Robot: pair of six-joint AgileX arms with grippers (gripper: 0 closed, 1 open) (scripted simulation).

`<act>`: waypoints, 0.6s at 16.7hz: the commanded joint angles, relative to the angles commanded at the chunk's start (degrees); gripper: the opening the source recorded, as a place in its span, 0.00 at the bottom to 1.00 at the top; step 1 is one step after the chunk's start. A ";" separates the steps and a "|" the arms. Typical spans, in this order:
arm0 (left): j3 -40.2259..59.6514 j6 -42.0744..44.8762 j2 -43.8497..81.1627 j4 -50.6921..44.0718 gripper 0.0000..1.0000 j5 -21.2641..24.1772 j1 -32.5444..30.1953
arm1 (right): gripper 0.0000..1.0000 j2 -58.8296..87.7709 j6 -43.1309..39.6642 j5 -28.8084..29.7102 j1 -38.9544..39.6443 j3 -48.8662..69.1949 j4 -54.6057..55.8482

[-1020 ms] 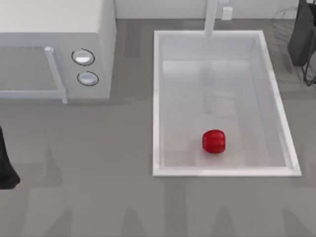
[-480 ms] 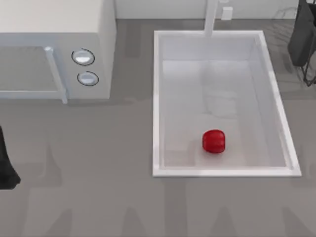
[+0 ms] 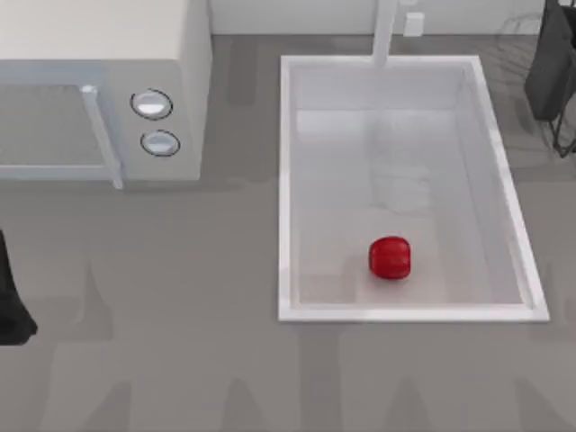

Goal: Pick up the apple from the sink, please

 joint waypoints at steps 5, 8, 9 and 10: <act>0.00 0.00 0.00 0.00 1.00 0.00 0.00 | 1.00 3.33 0.57 -0.06 0.77 2.61 -1.67; 0.00 0.00 0.00 0.00 1.00 0.00 0.00 | 1.00 11.54 2.06 -0.19 2.63 9.08 -5.79; 0.00 0.00 0.00 0.00 1.00 0.00 0.00 | 1.00 15.20 2.74 -0.23 3.44 11.97 -7.62; 0.00 0.00 0.00 0.00 1.00 0.00 0.00 | 1.00 19.22 3.50 -0.28 4.32 15.14 -9.64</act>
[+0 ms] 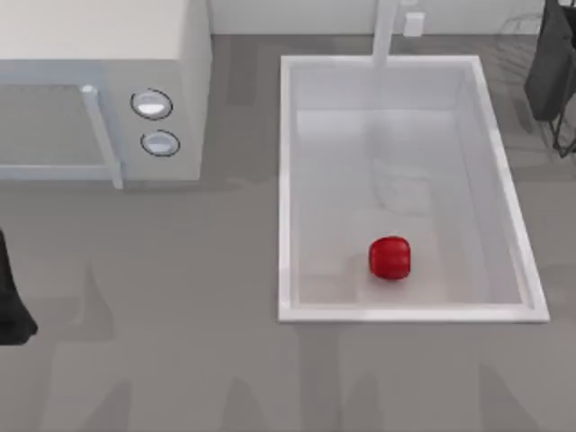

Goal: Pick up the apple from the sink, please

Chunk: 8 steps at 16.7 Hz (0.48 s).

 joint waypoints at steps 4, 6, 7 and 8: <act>0.00 0.00 0.00 0.00 1.00 0.00 0.00 | 1.00 18.98 3.68 -0.18 4.16 15.09 -9.55; 0.00 0.00 0.00 0.00 1.00 0.00 0.00 | 1.00 29.62 5.84 -0.25 6.48 23.66 -14.95; 0.00 0.00 0.00 0.00 1.00 0.00 0.00 | 1.00 35.08 6.97 -0.27 7.66 28.11 -17.73; 0.00 0.00 0.00 0.00 1.00 0.00 0.00 | 1.00 40.60 8.15 -0.28 8.85 32.63 -20.56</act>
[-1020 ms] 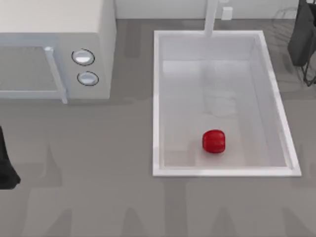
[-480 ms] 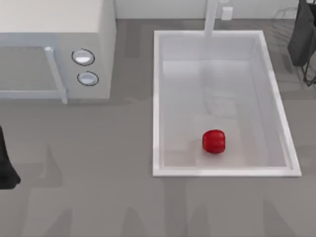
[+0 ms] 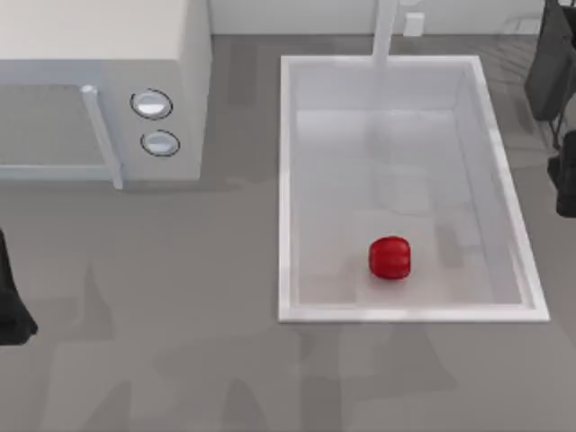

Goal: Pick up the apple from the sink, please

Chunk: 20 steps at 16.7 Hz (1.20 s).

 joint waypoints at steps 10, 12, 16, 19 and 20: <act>0.00 0.00 0.00 0.00 1.00 0.00 0.00 | 1.00 50.87 11.89 0.41 10.42 42.33 -26.18; 0.00 0.00 0.00 0.00 1.00 0.00 0.00 | 1.00 58.28 13.77 0.53 11.84 48.53 -29.97; 0.00 0.00 0.00 0.00 1.00 0.00 0.00 | 1.00 68.08 16.24 0.72 13.69 56.65 -34.92; 0.00 0.00 0.00 0.00 1.00 0.00 0.00 | 1.00 70.15 16.75 0.77 14.07 58.34 -35.94; 0.00 0.00 0.00 0.00 1.00 0.00 0.00 | 1.00 70.15 16.75 0.77 14.07 58.34 -35.94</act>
